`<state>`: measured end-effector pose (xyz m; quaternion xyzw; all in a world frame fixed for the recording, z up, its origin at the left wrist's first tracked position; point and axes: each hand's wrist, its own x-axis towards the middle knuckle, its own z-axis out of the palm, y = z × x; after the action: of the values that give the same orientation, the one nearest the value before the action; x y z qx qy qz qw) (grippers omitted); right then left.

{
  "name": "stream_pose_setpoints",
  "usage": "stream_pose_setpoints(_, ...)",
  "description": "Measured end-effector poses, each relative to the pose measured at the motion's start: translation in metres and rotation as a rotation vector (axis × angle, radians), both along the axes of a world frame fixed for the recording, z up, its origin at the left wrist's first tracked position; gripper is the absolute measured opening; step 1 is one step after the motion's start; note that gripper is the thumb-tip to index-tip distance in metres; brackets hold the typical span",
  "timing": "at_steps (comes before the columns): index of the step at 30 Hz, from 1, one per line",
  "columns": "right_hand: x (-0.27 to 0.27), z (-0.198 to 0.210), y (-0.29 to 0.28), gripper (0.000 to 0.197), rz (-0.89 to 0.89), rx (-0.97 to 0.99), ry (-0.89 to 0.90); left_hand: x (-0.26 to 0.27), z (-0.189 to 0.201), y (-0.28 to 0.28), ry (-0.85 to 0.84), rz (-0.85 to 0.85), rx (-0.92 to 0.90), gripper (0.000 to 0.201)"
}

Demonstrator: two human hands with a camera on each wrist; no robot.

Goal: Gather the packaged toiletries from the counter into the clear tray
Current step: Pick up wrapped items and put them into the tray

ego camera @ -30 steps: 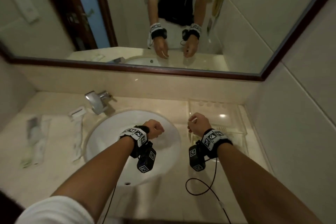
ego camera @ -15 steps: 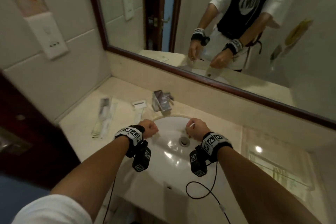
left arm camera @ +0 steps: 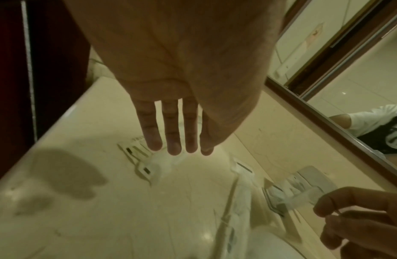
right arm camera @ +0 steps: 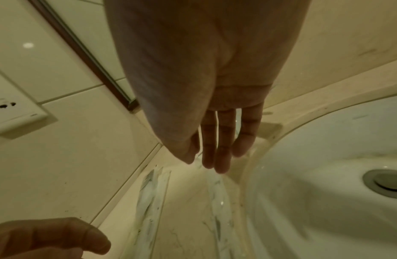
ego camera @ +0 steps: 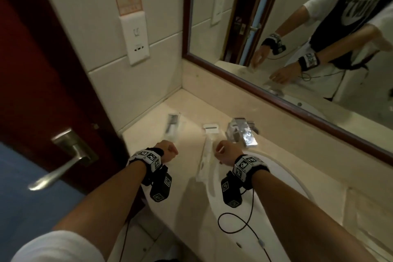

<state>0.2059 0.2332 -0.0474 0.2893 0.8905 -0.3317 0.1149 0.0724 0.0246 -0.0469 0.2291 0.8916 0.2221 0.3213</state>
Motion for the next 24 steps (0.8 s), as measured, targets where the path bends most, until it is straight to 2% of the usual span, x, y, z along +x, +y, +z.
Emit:
stream_pose_setpoints(7,-0.054,-0.016,-0.025,0.013,0.096,0.029,-0.112,-0.04,-0.021,-0.024,-0.063,0.068,-0.017,0.023)
stream_pose_setpoints(11,-0.075,-0.026,-0.036,0.024,0.136,0.03,-0.162,-0.049,-0.034,-0.03,-0.096,0.119,-0.041,0.023)
stream_pose_setpoints(17,-0.1,-0.043,-0.05,0.024,0.19,0.02,-0.208,-0.059,-0.056,-0.033,-0.103,0.171,-0.058,0.026)
stream_pose_setpoints(24,-0.123,-0.064,-0.072,0.035,0.117,-0.014,-0.195,-0.061,-0.075,-0.028,-0.141,0.177,-0.07,0.039)
